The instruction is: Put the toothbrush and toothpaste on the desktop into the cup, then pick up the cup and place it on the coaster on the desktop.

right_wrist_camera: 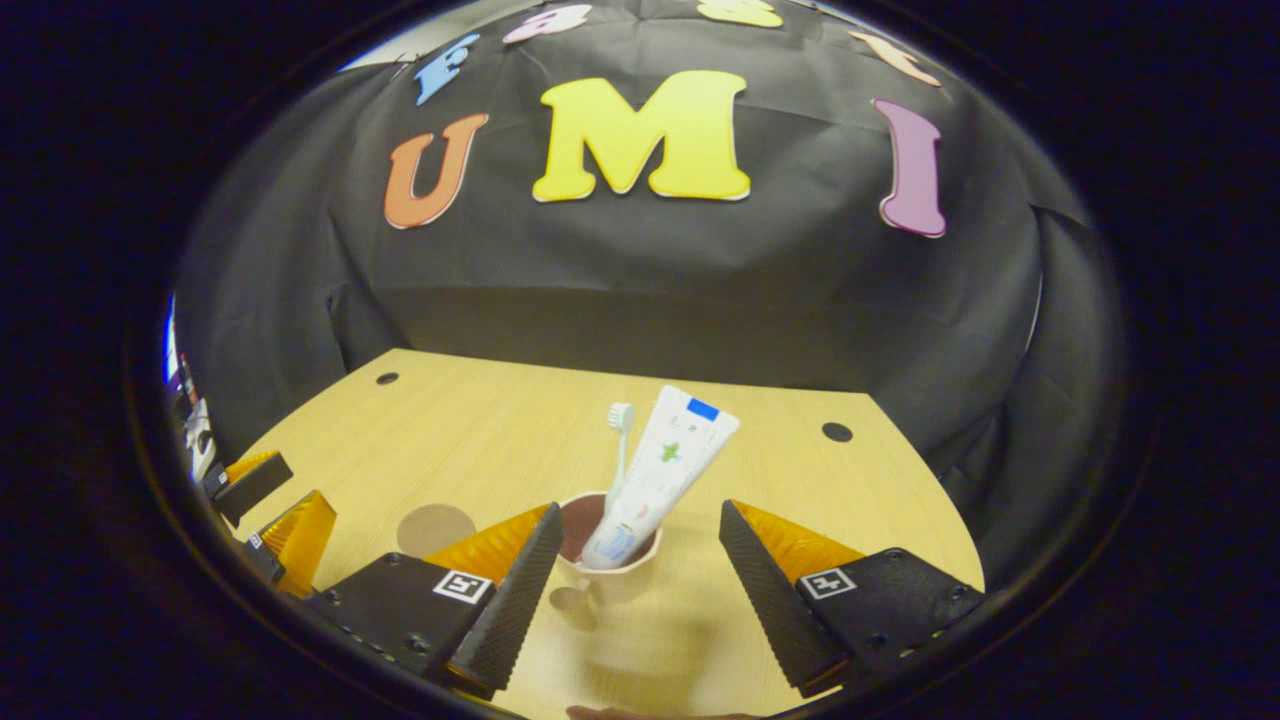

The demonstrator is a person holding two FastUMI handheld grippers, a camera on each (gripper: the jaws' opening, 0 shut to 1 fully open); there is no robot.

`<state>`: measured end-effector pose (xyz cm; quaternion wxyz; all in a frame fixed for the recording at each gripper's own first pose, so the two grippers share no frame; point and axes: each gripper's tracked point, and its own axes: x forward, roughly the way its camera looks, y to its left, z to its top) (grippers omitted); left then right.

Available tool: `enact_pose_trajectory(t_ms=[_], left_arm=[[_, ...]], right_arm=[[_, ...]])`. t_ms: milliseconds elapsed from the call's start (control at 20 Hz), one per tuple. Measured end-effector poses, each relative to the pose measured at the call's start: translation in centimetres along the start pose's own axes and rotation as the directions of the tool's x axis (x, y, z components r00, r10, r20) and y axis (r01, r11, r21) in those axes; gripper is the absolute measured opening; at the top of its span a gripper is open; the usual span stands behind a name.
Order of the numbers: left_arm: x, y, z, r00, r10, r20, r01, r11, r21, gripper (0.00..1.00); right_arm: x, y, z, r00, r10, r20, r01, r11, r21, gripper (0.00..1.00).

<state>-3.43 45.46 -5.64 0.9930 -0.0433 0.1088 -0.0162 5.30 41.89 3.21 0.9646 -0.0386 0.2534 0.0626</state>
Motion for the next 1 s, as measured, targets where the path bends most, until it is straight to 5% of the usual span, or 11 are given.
enact_pose_trajectory(t_ms=[300,650,1000], left_arm=[[-1.0,3.0,0.4,0.999,0.043,0.021,-0.042,0.997,-0.067,0.99],[-1.8,3.7,1.3,0.997,0.045,0.064,-0.042,0.998,-0.052,0.99],[-2.0,4.8,0.5,0.996,0.065,0.054,-0.062,0.996,-0.056,0.99]], right_arm=[[1.5,0.5,-2.2,0.972,-0.075,-0.223,0.067,0.997,-0.042,0.97],[3.3,0.9,-6.8,0.882,-0.091,-0.462,0.119,0.992,0.03,0.95],[5.0,1.8,-9.1,0.83,-0.048,-0.555,0.123,0.987,0.1,0.86]])
